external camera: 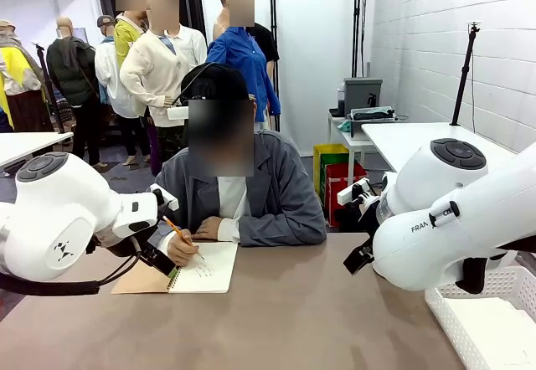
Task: Sort the paper based on its condition.
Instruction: If a person hands you a paper, place it in the Organizing basket , and if it's crumpled, put it in the Trash can.
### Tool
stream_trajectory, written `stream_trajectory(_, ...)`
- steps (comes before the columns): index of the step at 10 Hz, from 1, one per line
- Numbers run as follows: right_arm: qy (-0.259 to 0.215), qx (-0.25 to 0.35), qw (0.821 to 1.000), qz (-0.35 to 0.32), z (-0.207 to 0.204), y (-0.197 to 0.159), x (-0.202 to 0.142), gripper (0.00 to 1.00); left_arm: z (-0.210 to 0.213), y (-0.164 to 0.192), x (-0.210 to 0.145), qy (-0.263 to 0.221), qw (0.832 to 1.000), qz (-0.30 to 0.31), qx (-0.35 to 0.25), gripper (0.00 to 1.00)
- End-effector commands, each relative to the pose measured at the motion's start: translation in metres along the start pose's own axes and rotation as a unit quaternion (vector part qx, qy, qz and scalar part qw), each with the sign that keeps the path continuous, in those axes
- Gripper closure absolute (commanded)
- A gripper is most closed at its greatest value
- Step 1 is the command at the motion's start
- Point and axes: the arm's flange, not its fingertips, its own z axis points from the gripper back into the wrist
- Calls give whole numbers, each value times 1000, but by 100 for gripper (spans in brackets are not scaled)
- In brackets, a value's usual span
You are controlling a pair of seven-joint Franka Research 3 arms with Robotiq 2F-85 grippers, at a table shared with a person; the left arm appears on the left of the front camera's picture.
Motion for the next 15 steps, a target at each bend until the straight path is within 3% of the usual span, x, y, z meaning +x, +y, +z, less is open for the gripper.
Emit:
stream_trajectory(1, -1, 0, 1000, 0, 0, 0, 0, 0, 0, 1, 0, 0, 1000, 1, 0, 0)
stream_trajectory(6, 0, 0, 1000, 0, 0, 0, 0, 0, 0, 0, 0, 0, 1000, 0, 0, 0)
stream_trajectory(11, -35, -65, 993, 96, 24, 0, 11, 0, 25, 10, 9, 47, 996, -15, -76, 0)
stream_trajectory(13, -28, -67, 992, 103, 32, -2, 11, 0, 39, 9, 12, 41, 996, -24, -73, 0)
stream_trajectory(14, -2, -64, 994, 93, 34, 1, 11, 0, 50, 2, 14, 30, 997, -43, -59, 0)
stream_trajectory(15, -28, -56, 993, 100, 33, -6, 14, 0, 29, 2, 12, 46, 997, -16, -64, 0)
